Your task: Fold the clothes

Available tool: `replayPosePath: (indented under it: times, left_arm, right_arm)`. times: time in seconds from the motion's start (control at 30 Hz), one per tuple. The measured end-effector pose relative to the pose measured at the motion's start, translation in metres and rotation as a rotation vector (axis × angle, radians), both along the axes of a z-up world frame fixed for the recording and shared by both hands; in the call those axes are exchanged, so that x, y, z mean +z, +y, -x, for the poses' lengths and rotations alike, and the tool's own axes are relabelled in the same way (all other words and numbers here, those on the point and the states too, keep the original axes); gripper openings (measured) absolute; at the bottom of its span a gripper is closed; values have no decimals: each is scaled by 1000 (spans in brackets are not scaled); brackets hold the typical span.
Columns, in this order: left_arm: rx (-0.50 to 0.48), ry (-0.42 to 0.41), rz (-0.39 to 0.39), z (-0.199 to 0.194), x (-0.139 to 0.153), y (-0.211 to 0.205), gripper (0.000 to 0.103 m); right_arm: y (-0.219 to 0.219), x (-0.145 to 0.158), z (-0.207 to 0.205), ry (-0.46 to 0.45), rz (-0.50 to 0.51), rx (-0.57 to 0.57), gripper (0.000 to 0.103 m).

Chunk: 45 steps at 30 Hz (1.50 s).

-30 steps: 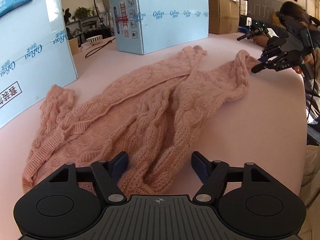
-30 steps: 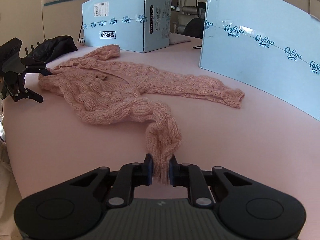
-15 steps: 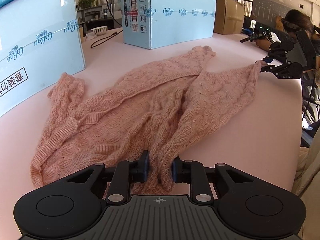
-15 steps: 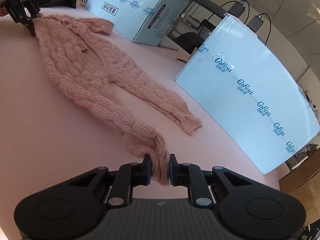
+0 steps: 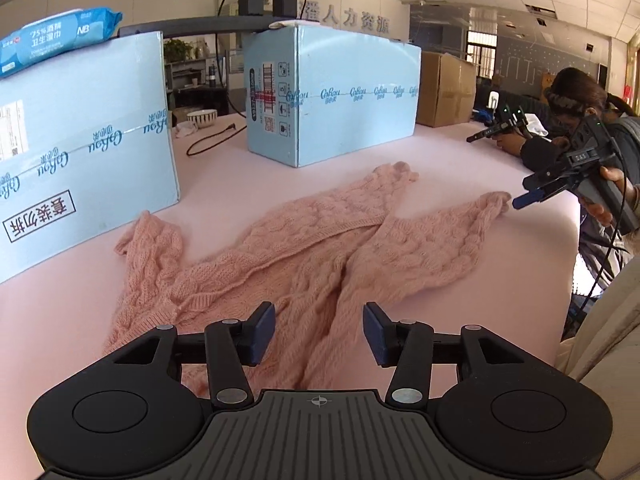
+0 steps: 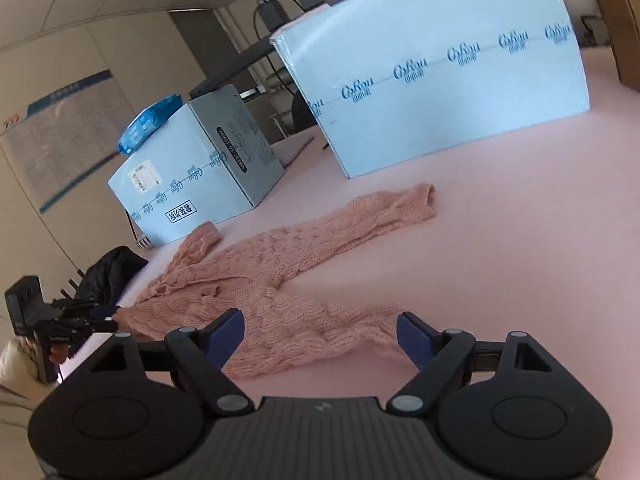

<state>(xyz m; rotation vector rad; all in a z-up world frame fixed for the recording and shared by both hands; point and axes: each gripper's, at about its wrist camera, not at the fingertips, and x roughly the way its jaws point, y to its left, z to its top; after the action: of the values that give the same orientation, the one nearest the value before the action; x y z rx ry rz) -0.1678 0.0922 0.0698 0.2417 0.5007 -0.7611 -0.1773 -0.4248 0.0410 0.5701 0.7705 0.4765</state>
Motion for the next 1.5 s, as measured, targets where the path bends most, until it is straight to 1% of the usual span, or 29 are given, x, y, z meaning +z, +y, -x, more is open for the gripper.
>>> replayPosePath:
  times: [0.07,0.1,0.13,0.23,0.33,0.4,0.47,0.5,0.57,0.67,0.7,0.73,0.8,0.83,0.9,0.93,0.97,1.0,1.03,1.07,1.1,1.17,1.2,1.23,1.3,1.33,1.43,1.47,1.5]
  left_arm:
    - [-43,-45,0,11,3,-7,64]
    - [-57,-60,-9,14,3,-13,67]
    - [-61,-60,-28,12,-2,-20,68]
    - [-67,-44,-98,3,-20,-41,68]
    - [-87,-12,-135,-5,-37,-57,68]
    - [-99,14,-128,-12,-45,-62,68]
    - [-105,36,-119,-19,-51,-67,68]
    - [-102,48,-115,-23,-54,-68,68]
    - [-82,66,-105,-29,-60,-65,68]
    - [-79,111,-104,-36,-68,-65,68]
    - [-83,105,-112,-36,-70,-66,68]
    - [-90,92,-119,-33,-71,-66,68]
    - [-99,89,-121,-32,-71,-64,68]
    - [-101,94,-118,-32,-71,-63,68]
    - [-98,95,-118,-31,-70,-60,68]
    - [-93,94,-119,-30,-68,-58,69]
    - [-88,91,-118,-29,-66,-56,69]
    - [-80,84,-109,-27,-62,-52,69]
    - [-68,72,-89,-24,-57,-46,69]
    - [-52,60,-64,-20,-52,-38,72]
    - [-36,50,-38,-15,-47,-31,76]
    - [-20,66,13,-11,-43,-18,77]
    - [-16,86,33,-11,-43,-14,77]
    - [-7,113,47,-11,-46,-10,77]
    - [19,148,41,-12,-55,-7,77]
    - [31,149,39,-11,-60,-5,77]
    - [35,138,71,-6,-63,-1,77]
    - [41,139,74,-4,-62,0,77]
    - [42,133,73,-2,-58,1,77]
  right_arm:
    - [5,-18,-9,142,-70,-87,85]
    - [5,-25,-13,192,-92,-161,83]
    - [6,-31,-15,198,-116,-231,79]
    - [5,-36,-18,193,-164,-410,79]
    - [10,-43,-27,187,-195,-482,76]
    - [12,-45,-34,177,-196,-514,63]
    - [11,-49,-43,154,-186,-536,43]
    - [9,-52,-50,135,-163,-553,39]
    - [7,-53,-56,75,-118,-560,20]
    - [11,-44,-52,-74,-99,-541,17]
    - [11,-39,-48,-110,-79,-546,17]
    - [8,-40,-46,-101,-60,-569,17]
    - [1,-47,-47,-32,-45,-620,17]
    - [-4,-55,-47,-7,-61,-631,13]
    - [-11,-65,-45,-4,-74,-639,17]
    - [-11,-62,-42,-22,-56,-643,25]
    - [-11,-59,-40,-41,-38,-646,47]
    - [-10,-54,-34,-70,-8,-679,63]
    - [-9,-47,-26,-117,32,-732,88]
    - [-7,-40,-20,-177,62,-754,92]
    - [-5,-33,-13,-241,88,-760,92]
    - [-2,-19,-2,-350,119,-739,92]
    - [3,-13,-1,-383,88,-645,92]
    - [7,-9,-4,-384,42,-537,92]
    - [15,-13,-18,-305,-54,-371,92]
    - [18,-18,-25,-248,-86,-337,92]
    - [20,-42,-36,-114,-110,-356,91]
    - [19,-52,-40,-70,-111,-371,83]
    - [19,-56,-40,-72,-112,-389,82]
